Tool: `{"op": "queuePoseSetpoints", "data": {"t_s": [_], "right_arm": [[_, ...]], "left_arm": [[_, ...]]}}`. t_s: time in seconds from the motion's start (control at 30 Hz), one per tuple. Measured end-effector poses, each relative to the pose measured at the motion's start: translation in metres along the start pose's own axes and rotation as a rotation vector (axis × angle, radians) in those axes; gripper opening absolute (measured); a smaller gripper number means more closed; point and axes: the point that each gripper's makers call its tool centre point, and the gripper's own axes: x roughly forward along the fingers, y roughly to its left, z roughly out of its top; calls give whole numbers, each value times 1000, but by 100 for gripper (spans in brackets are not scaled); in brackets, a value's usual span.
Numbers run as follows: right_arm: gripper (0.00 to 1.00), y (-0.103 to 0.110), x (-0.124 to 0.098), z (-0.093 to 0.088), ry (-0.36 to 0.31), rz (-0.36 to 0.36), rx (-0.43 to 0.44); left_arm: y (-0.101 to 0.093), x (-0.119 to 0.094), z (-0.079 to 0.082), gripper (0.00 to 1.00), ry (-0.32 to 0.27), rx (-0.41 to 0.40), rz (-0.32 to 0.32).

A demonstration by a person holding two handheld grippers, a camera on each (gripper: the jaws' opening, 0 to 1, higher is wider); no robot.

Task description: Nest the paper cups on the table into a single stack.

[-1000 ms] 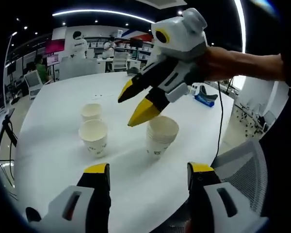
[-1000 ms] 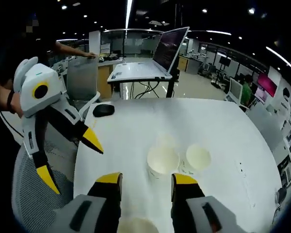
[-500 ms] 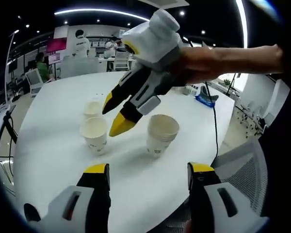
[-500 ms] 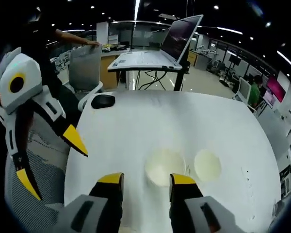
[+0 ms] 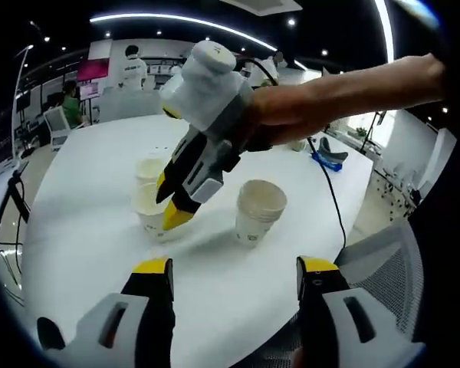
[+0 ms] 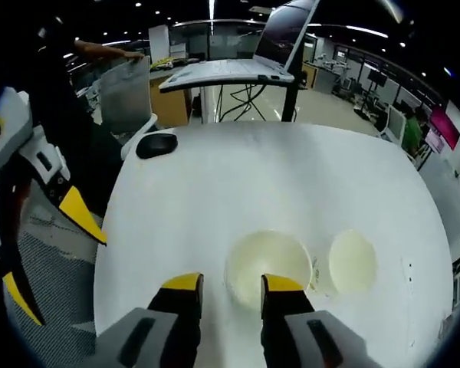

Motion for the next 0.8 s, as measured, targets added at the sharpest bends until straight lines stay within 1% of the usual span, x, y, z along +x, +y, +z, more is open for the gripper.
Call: {"op": "queuePoseSetpoints", "data": {"t_s": [0.07, 0.13, 0.17, 0.2, 0.27, 0.3, 0.33, 0.37, 0.43, 0.53, 0.73, 0.8], "right_arm": [[25, -1, 4, -4, 16, -6, -12], [22, -1, 8, -7, 41, -14, -43], [20, -1, 13, -10, 51, -7, -53], [15, 1, 15, -10, 52, -1, -53], [2, 4, 17, -9, 46, 0, -71], [1, 3, 21, -10, 43, -6, -88], [0, 3, 22, -10, 45, -9, -98], [0, 8, 20, -9, 41, -6, -99], [0, 12, 18, -6, 28, 5, -130], [0, 8, 17, -7, 34, -6, -149], [0, 4, 8, -1, 9, -22, -129], [0, 7, -1, 3, -17, -23, -104]], "left_arm": [[1, 0, -1, 63, -1, -2, 2], [2, -1, -1, 63, -1, -2, 3], [2, -1, -1, 63, -2, -4, 4], [2, -2, -1, 63, -2, -5, 5], [1, -2, -1, 63, -3, -7, 6], [1, -3, -1, 63, -2, -8, 7], [1, -3, -1, 63, -1, -9, 8], [1, -4, -1, 62, -1, -10, 9], [-1, -5, -1, 62, -2, -12, 9], [-3, -6, -1, 62, 1, -8, 9], [-4, -7, 0, 62, -1, -8, 9], [-3, -7, -1, 62, 2, -9, 10]]}}
